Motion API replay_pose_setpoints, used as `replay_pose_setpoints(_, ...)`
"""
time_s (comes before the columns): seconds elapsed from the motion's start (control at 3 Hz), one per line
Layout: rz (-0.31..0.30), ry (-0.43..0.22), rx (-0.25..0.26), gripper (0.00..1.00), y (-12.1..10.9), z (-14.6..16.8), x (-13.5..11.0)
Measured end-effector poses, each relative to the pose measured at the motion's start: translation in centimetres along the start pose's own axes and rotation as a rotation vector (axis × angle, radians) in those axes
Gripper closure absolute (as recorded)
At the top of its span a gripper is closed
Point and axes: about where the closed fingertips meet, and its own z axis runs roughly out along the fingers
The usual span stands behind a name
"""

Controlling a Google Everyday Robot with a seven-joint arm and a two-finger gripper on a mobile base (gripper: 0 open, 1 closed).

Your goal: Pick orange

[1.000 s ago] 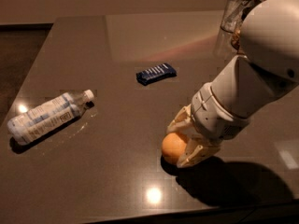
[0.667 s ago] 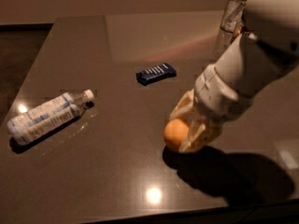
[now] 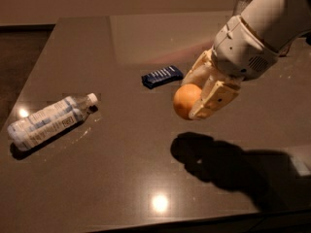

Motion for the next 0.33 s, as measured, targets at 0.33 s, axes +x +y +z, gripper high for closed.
replay_pose_setpoints(0.33, 0.000, 0.000, 0.000, 1.00, 0.00, 0.00, 0.00)
